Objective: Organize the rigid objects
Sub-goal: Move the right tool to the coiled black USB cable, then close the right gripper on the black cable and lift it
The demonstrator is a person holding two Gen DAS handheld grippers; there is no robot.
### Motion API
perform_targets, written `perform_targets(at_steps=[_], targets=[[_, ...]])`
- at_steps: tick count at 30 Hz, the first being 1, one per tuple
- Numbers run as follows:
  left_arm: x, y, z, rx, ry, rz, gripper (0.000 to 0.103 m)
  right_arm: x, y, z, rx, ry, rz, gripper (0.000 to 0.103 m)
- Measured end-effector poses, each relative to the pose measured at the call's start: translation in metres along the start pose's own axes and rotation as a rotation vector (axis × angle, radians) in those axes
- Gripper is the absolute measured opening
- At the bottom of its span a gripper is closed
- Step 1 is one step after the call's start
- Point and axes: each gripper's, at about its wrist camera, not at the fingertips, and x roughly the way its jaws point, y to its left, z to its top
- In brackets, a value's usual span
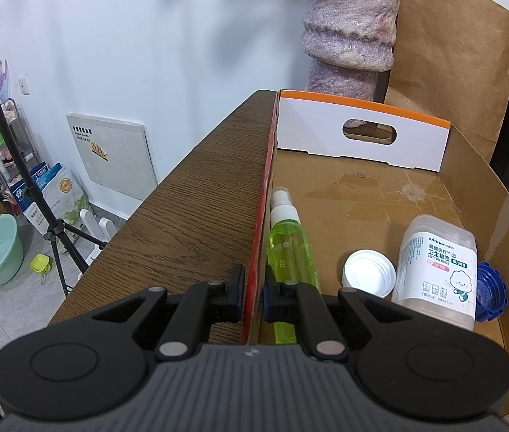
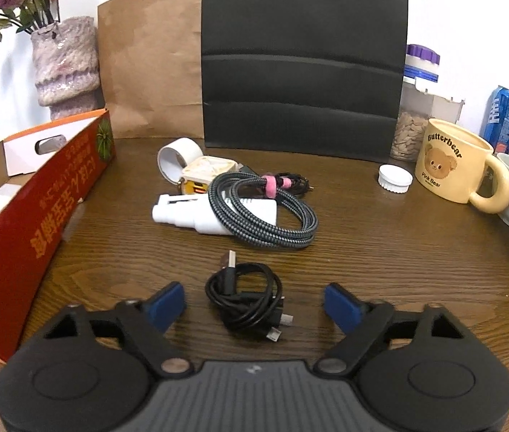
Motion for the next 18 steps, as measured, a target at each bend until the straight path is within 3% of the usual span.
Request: perform_targets(at_steps=[3, 18], targets=[[0.000, 0.000, 0.000, 0.001, 0.000, 0.001, 0.010, -0.004, 0.000, 0.001, 0.007, -0.014, 0.003, 0.043], [0.000, 0.000, 0.000, 0.001, -0.001, 0.001, 0.010, -0.013, 0.012, 0.005, -0.044, -0.070, -0.010, 0.041]])
